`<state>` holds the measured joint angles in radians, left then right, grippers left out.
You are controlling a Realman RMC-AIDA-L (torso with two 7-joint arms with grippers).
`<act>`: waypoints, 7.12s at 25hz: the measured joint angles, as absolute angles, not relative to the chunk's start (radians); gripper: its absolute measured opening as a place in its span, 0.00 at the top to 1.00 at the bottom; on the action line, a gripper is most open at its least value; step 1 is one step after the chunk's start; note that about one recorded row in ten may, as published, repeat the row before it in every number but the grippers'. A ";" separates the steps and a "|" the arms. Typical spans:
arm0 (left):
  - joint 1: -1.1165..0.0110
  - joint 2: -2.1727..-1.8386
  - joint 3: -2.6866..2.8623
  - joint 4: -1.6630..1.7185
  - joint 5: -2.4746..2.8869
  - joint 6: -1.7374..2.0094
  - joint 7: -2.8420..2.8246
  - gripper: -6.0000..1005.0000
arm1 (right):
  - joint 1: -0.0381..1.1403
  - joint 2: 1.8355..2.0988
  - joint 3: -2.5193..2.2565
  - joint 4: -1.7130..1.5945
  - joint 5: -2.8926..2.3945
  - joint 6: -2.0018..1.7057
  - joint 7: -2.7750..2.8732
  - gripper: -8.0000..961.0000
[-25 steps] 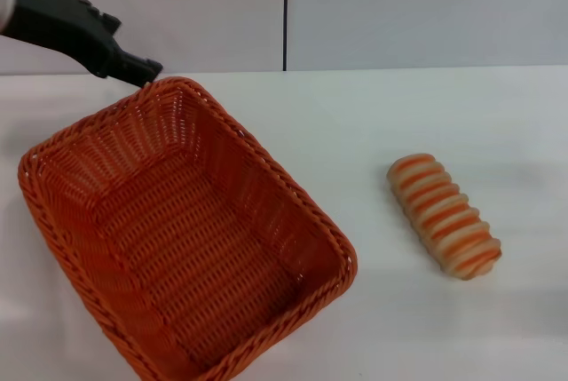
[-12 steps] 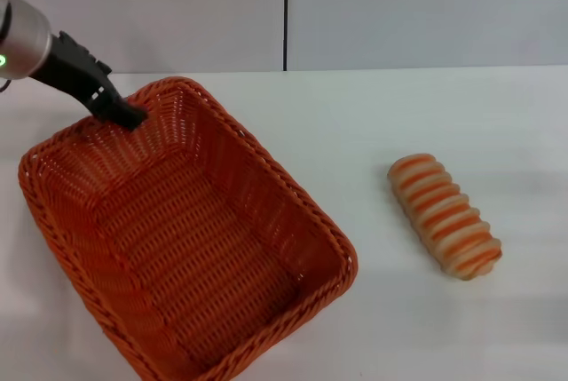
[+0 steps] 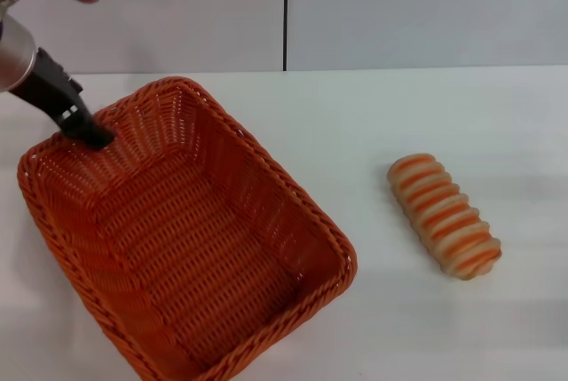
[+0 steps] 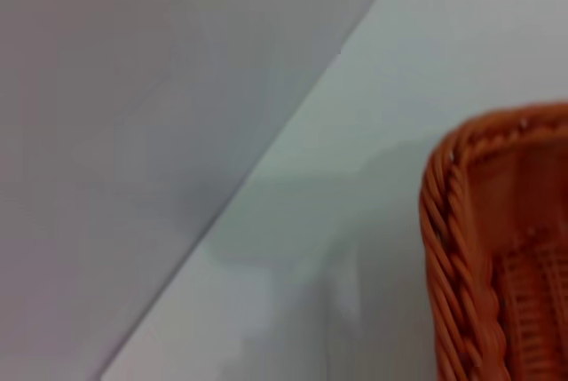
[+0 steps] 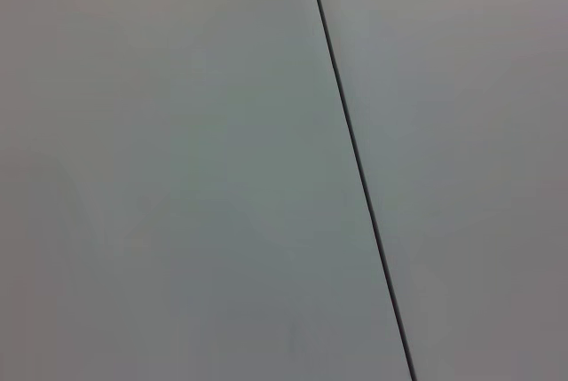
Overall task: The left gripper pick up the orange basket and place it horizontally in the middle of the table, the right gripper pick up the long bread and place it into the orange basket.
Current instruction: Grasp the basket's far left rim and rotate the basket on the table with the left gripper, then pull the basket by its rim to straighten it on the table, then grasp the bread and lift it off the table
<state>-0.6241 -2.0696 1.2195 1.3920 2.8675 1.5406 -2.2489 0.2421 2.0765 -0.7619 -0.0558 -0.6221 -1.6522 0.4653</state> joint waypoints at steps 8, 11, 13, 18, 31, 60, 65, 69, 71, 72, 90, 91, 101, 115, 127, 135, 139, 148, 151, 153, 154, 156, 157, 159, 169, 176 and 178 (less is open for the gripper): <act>-0.621 -2.070 1.222 1.370 2.873 1.570 -2.246 0.21 | 0.254 2.077 -0.764 -0.054 -0.622 -1.649 0.469 0.40; -0.620 -2.071 1.229 1.365 2.873 1.571 -2.248 0.21 | 0.260 2.077 -0.762 -0.053 -0.622 -1.648 0.467 0.40; -0.617 -2.072 1.238 1.361 2.871 1.568 -2.252 0.21 | 0.265 2.077 -0.761 -0.052 -0.622 -1.646 0.467 0.40; -0.616 -2.072 1.244 1.338 2.846 1.544 -2.253 0.21 | 0.273 2.077 -0.759 -0.052 -0.621 -1.646 0.466 0.40; -0.619 -2.074 1.260 1.290 2.825 1.499 -2.274 0.50 | 0.280 2.079 -0.759 -0.052 -0.621 -1.624 0.464 0.40; -0.393 -2.077 1.172 1.572 2.751 1.482 -2.880 0.79 | 0.295 2.069 -0.775 -0.148 -0.715 -1.633 0.474 0.40; -0.216 -2.078 1.209 1.693 2.496 1.522 -2.886 0.80 | 0.313 2.068 -0.793 -0.143 -0.725 -1.629 0.475 0.40; -0.164 -2.078 1.231 1.710 2.423 1.492 -2.887 0.81 | 0.323 2.069 -0.796 -0.140 -0.737 -1.628 0.475 0.40; -0.114 -2.079 1.246 1.708 2.378 1.457 -2.888 0.82 | 0.326 2.069 -0.796 -0.138 -0.748 -1.628 0.475 0.40; -0.103 -2.078 1.250 1.705 2.372 1.447 -2.887 0.82 | 0.328 2.069 -0.796 -0.138 -0.754 -1.627 0.475 0.40; -0.153 -2.066 1.219 1.513 2.297 1.402 -2.877 0.75 | 0.318 2.056 -0.796 -0.126 -0.767 -1.622 0.476 0.40; -0.153 -2.066 1.219 1.513 2.297 1.402 -2.877 0.74 | 0.318 2.056 -0.796 -0.126 -0.767 -1.622 0.476 0.40; -0.197 -2.061 1.066 1.502 2.243 1.456 -2.801 0.37 | 0.314 2.059 -0.791 -0.130 -0.767 -1.622 0.476 0.40; -0.226 -2.059 0.571 1.076 1.604 1.562 -1.980 0.20 | 0.171 2.065 -0.787 -0.461 -0.906 -1.471 0.938 0.40; -0.226 -2.060 0.475 0.638 1.307 1.666 -1.289 0.21 | 0.189 2.044 -0.590 -1.218 -1.923 -1.533 2.075 0.40; -0.233 -2.063 0.477 0.476 1.276 1.676 -1.124 0.21 | 0.440 1.943 -0.554 -1.212 -2.397 -1.924 2.367 0.40; -0.238 -2.063 0.480 0.438 1.275 1.680 -1.096 0.21 | 0.472 1.946 -0.558 -1.151 -2.399 -1.942 2.377 0.40; -0.252 -2.062 0.480 0.432 1.276 1.682 -1.076 0.22 | 0.521 1.951 -0.577 -0.911 -2.431 -1.856 2.388 0.40; -0.254 -2.060 0.474 0.436 1.275 1.679 -1.072 0.22 | 0.533 1.953 -0.588 -0.876 -2.449 -1.826 2.412 0.40; -0.257 -2.060 0.473 0.437 1.275 1.677 -1.067 0.22 | 0.545 1.954 -0.589 -0.848 -2.456 -1.809 2.420 0.40; -0.257 -2.060 0.473 0.437 1.275 1.677 -1.067 0.22 | 0.545 1.954 -0.589 -0.848 -2.456 -1.809 2.420 0.40; -0.258 -2.059 0.473 0.437 1.275 1.674 -1.063 0.22 | 0.562 1.954 -0.589 -0.806 -2.464 -1.788 2.421 0.40; -0.259 -2.059 0.473 0.437 1.275 1.673 -1.063 0.22 | 0.570 1.953 -0.588 -0.786 -2.471 -1.773 2.422 0.40; -0.259 -2.059 0.472 0.437 1.275 1.673 -1.062 0.22 | 0.588 1.952 -0.589 -0.745 -2.487 -1.742 2.422 0.40; -0.256 -2.058 0.462 0.438 1.274 1.673 -1.061 0.22 | 0.647 1.954 -0.686 -0.649 -2.509 -1.638 2.480 0.40; -0.264 -2.057 0.462 0.439 1.273 1.672 -1.058 0.22 | 0.659 1.957 -0.744 -0.639 -2.515 -1.599 2.524 0.41; -0.265 -2.057 0.462 0.439 1.273 1.672 -1.058 0.22 | 0.662 1.957 -0.744 -0.624 -2.518 -1.583 2.524 0.41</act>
<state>-0.2647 -2.0570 0.4617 0.4391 1.2731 1.6719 -1.0584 0.6624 1.9571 -0.7444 -0.6236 -2.5184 -1.5830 2.5244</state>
